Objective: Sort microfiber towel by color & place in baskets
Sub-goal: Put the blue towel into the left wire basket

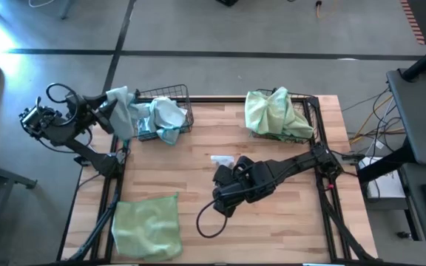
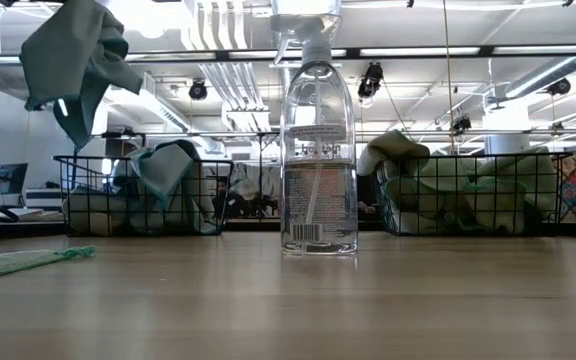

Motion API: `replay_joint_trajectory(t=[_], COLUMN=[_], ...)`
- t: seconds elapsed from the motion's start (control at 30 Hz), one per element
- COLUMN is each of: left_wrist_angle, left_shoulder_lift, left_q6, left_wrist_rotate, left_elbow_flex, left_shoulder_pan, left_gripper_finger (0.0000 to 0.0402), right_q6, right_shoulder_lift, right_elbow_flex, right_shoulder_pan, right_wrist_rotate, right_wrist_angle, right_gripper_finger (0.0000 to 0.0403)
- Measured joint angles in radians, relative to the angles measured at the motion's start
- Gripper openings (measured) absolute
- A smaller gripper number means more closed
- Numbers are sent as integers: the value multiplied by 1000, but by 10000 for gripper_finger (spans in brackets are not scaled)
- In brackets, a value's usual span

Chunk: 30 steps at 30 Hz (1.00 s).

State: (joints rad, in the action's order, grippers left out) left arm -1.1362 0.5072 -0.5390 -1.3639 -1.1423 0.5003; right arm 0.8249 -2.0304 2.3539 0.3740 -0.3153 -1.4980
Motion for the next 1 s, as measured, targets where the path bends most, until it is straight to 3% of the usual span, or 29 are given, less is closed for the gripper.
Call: replay_joint_trajectory(t=[0.73,0.8,1.0], left_wrist_angle=[0,0,-3], left_shoulder_lift=[27,40,65], left_q6=[-21,2,129], left_wrist_rotate=[-135,-111,91], left_elbow_flex=[0,0,0], left_shoulder_pan=[-9,-12,-11], left_gripper_finger=[153,153,153], right_q6=[-6,-6,-6], right_shoulder_lift=[0,0,0], right_elbow_flex=[-1,-1,-1], right_shoulder_pan=[-13,-15,-20], right_wrist_rotate=[-2,-2,-1], right_wrist_angle=[1,5,12], right_gripper_finger=[134,134,134])
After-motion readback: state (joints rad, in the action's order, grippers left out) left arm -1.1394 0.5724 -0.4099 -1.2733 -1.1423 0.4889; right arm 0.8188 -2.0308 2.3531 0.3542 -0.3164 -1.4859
